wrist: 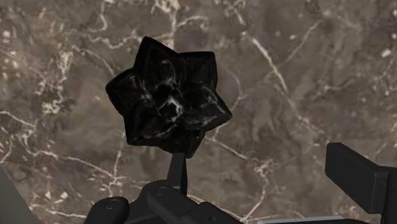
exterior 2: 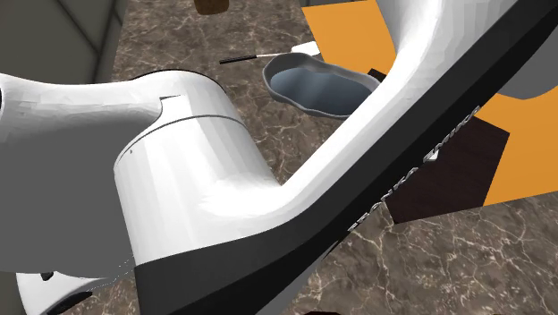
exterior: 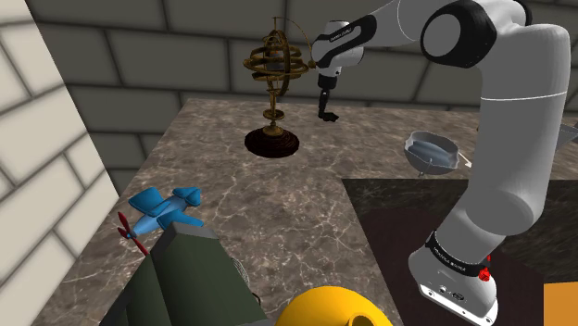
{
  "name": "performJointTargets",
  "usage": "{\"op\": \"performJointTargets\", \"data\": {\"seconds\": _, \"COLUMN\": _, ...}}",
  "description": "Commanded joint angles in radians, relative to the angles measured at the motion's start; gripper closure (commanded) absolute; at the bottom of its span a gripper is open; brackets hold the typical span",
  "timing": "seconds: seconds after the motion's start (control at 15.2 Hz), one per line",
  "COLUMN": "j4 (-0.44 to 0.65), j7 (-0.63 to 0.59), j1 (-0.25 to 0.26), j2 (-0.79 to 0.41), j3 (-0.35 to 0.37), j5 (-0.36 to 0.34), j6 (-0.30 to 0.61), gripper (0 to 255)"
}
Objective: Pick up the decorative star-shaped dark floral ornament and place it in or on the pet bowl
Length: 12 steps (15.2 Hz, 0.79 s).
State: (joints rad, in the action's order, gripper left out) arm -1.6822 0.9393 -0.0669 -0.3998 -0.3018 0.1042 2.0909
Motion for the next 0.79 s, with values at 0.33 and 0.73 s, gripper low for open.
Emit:
{"op": "performJointTargets", "data": {"seconds": 0.33, "j4": 0.0, "j7": 0.0, "j1": 0.0, "j2": 0.0, "j3": 0.0, "j5": 0.0, "j6": 0.0, "gripper": 255}}
{"op": "performJointTargets", "data": {"seconds": 0.73, "j4": 0.0, "j7": 0.0, "j1": 0.0, "j2": 0.0, "j3": 0.0, "j5": 0.0, "j6": 0.0, "gripper": 255}}
